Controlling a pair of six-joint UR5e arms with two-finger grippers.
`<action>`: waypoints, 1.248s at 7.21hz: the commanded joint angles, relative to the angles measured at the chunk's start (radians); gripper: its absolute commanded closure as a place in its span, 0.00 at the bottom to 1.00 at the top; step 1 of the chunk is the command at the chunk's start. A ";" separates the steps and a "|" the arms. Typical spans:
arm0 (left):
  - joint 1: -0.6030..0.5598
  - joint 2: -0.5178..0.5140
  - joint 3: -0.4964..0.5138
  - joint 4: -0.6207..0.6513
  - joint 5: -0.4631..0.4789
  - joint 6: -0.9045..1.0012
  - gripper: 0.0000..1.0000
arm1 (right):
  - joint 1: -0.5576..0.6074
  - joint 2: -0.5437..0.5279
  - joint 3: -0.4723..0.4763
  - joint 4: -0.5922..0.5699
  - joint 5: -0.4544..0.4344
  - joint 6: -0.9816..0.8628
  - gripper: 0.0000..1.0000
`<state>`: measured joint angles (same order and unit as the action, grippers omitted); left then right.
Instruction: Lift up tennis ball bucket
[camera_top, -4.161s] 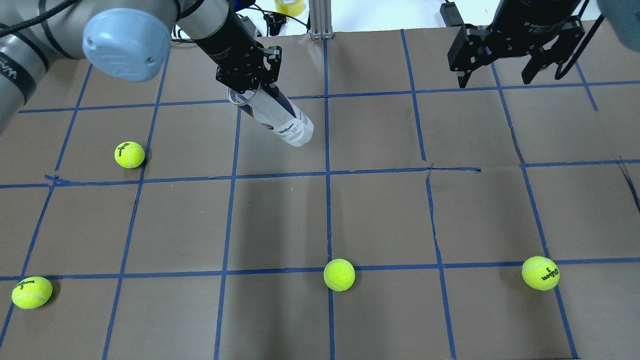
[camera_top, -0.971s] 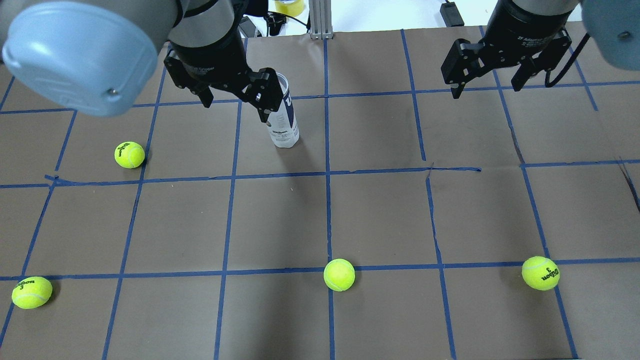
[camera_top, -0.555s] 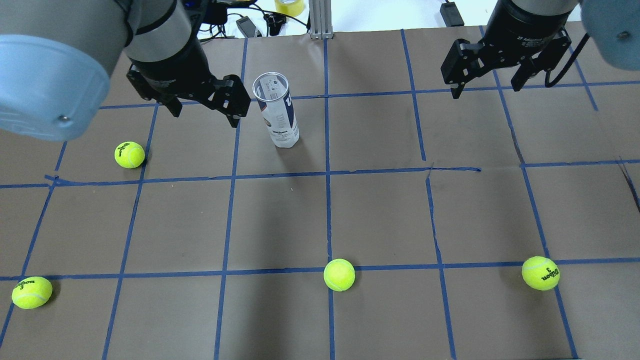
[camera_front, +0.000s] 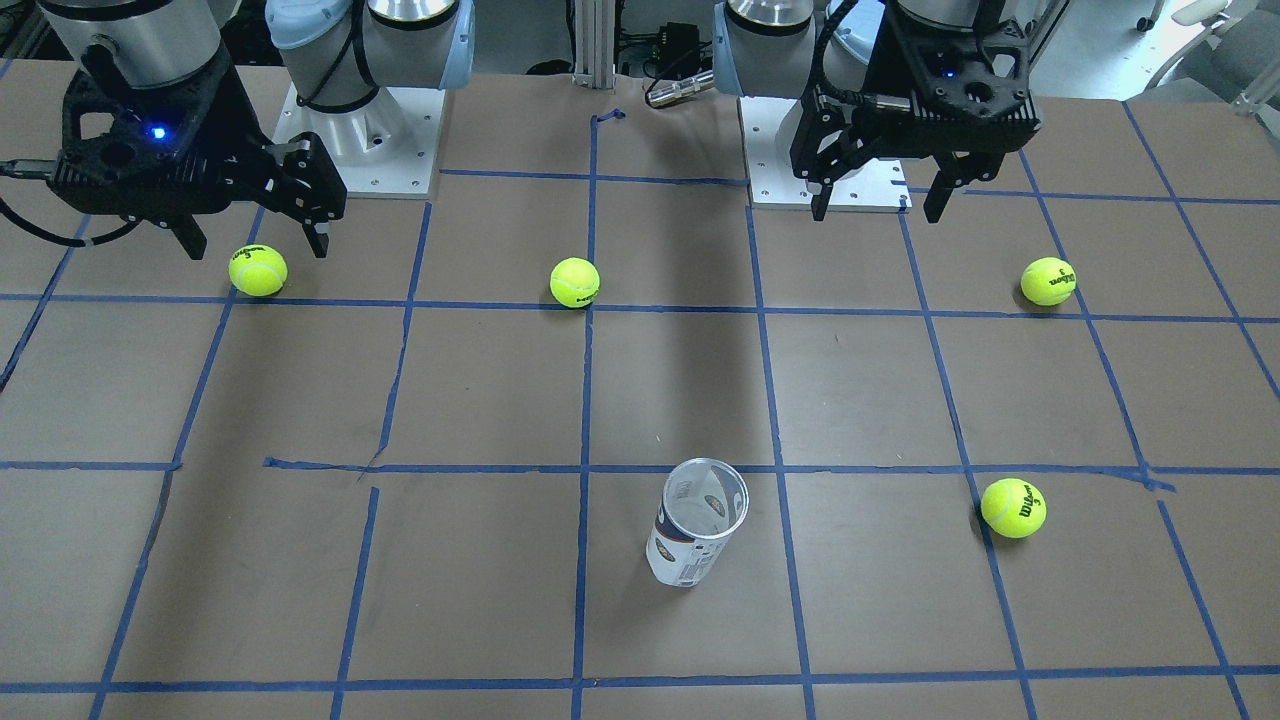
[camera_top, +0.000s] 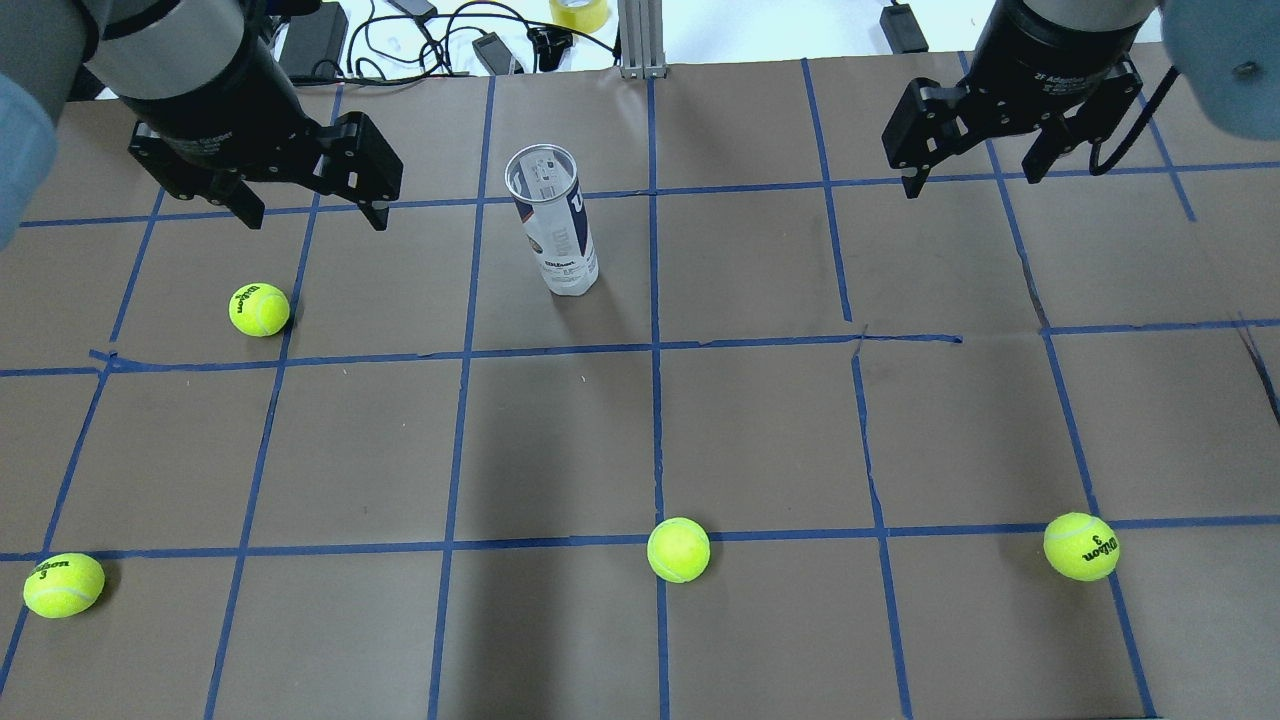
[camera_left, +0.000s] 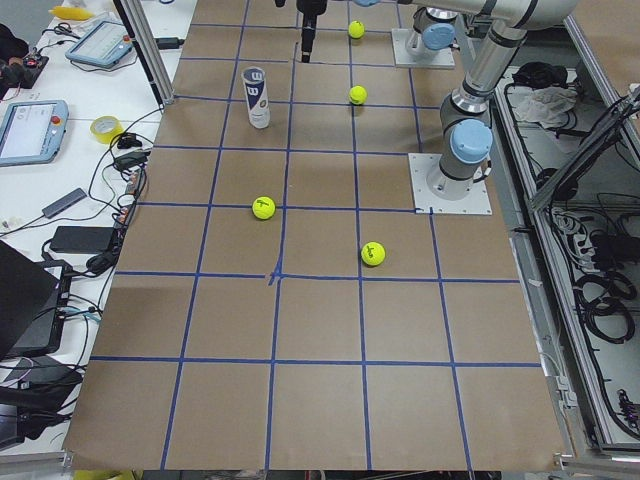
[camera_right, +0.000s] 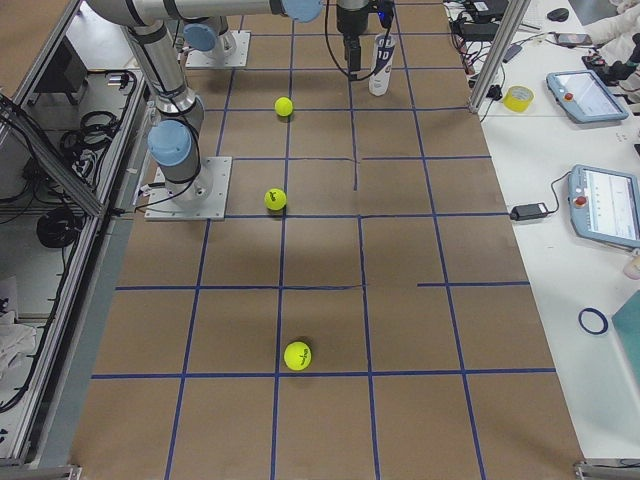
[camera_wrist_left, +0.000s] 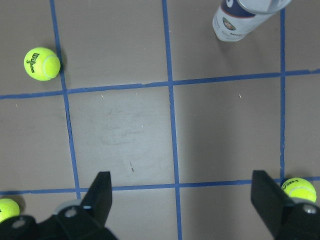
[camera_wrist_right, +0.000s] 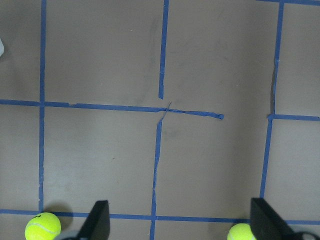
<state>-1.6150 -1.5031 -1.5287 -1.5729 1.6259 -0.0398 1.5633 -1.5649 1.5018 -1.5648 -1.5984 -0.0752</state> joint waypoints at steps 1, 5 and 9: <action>0.007 0.001 -0.007 0.001 -0.009 -0.011 0.00 | 0.000 0.000 0.000 0.000 0.000 0.000 0.00; 0.010 0.003 -0.013 -0.001 -0.070 -0.005 0.00 | -0.002 -0.003 0.011 -0.001 0.000 0.000 0.00; 0.010 0.003 -0.013 0.001 -0.070 -0.003 0.00 | 0.000 -0.004 0.011 -0.001 -0.003 0.002 0.00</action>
